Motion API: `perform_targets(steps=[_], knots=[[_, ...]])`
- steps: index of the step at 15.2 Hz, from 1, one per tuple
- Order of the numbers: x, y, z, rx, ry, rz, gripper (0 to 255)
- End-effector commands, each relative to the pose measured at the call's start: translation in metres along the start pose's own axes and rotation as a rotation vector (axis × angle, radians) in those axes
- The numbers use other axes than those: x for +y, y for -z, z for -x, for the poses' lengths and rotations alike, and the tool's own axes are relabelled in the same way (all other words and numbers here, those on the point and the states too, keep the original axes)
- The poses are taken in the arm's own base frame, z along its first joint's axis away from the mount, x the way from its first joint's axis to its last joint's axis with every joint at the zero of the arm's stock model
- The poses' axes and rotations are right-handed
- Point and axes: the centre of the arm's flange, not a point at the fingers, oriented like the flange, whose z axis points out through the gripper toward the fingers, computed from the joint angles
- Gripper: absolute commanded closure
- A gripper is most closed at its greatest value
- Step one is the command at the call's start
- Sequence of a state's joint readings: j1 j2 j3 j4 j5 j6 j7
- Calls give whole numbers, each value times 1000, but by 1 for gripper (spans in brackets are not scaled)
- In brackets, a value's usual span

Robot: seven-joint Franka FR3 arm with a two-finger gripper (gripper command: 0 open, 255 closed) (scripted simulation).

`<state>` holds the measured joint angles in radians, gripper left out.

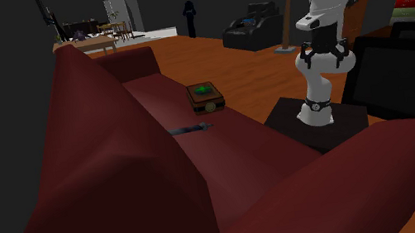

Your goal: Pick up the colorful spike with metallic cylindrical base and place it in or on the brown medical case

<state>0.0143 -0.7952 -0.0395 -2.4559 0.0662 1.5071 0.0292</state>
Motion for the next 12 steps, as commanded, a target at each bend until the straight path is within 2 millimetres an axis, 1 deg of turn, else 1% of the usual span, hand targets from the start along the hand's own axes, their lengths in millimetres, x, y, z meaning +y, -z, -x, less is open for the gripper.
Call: perform_targets(steps=[1,12], knots=[[0,0,0,0,0,0,0],[111,-41,-63,85,-28,37,0]])
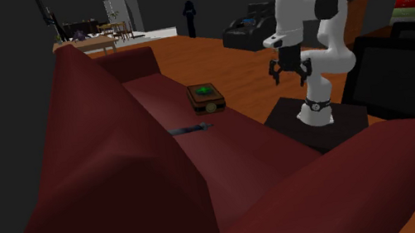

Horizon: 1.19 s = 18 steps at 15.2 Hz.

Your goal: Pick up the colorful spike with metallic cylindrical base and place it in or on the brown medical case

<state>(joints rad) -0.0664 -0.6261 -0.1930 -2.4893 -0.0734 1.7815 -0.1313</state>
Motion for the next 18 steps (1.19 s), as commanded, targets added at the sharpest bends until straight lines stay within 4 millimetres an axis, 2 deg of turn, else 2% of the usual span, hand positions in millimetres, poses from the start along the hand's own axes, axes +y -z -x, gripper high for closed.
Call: perform_targets(steps=[1,18], knots=[[19,-9,-10,17,-4,8,0],[192,-66,-108,149,-48,65,0]])
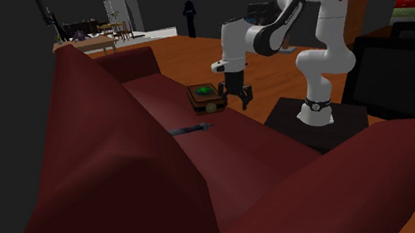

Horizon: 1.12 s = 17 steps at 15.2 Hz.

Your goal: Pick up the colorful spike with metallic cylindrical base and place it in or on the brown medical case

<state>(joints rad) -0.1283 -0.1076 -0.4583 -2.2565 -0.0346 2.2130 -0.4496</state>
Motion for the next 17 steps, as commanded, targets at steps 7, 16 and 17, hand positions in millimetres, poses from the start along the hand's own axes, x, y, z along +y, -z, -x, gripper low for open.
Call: perform_targets(steps=[7,16,17], knots=[[81,-33,-46,63,-20,29,0],[156,-62,-89,121,-39,54,0],[157,-68,-90,121,-39,54,0]])
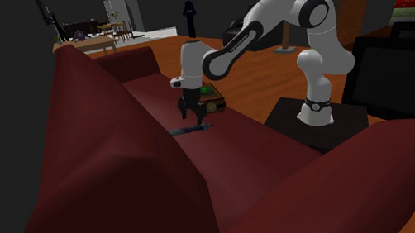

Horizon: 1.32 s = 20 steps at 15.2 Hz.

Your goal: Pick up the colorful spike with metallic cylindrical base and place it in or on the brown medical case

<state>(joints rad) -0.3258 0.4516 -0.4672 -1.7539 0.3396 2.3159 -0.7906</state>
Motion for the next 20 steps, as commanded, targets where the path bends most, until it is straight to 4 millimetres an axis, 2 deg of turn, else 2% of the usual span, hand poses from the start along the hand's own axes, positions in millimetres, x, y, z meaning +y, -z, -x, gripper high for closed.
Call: perform_targets(steps=[1,5,13,14,20], knots=[[2,-10,-1,2,0,1,0],[2,-34,-1,2,0,1,0],[2,-34,-1,2,0,1,0],[2,-34,-1,2,0,1,255],[1,-34,-1,2,0,1,255]])
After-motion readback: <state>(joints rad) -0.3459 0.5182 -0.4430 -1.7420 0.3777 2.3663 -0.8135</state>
